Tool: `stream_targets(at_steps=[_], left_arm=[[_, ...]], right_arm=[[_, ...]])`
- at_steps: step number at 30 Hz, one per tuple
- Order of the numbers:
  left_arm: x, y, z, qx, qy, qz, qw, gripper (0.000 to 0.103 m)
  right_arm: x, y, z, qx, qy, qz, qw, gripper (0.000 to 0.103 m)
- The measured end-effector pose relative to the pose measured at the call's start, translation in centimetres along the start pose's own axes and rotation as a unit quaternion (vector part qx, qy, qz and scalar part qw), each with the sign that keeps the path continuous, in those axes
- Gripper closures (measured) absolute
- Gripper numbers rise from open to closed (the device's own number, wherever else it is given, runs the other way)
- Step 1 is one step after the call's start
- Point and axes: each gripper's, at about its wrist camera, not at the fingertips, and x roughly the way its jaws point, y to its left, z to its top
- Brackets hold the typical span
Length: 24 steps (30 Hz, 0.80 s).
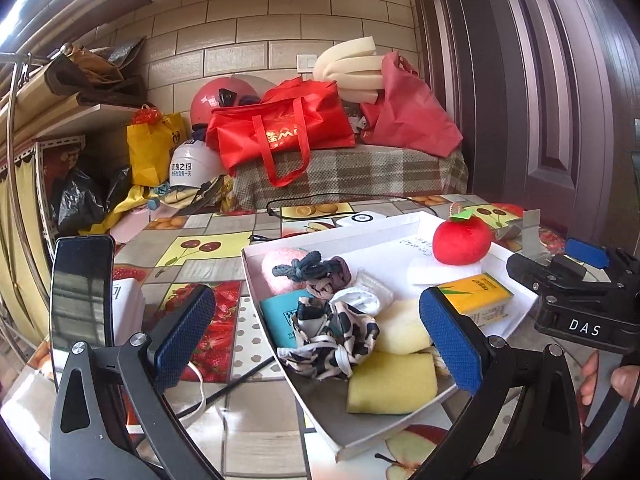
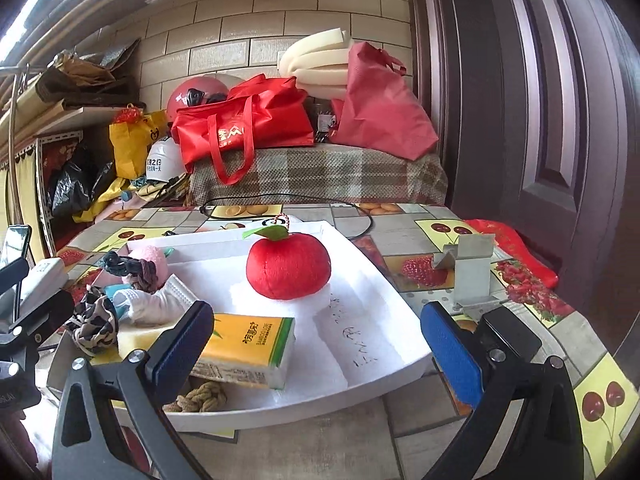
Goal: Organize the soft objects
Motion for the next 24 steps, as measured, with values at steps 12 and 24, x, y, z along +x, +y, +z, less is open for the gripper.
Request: stream_targets(at_steps=[12,24], left_arm=[[-4.2,-2.5,-1.6,0.010,0.019,-0.016,0.9996,0.000],[-7.0,-4.2,-3.3,0.005,0.067,0.014,0.9977,0.000]], right_arm=[[-5.0,0.4,-2.0,-0.012,-0.005,0.017,1.000,0.000],[-9.1,-0.9,-4.2,0.017,0.020,0.028,0.999,0.000]])
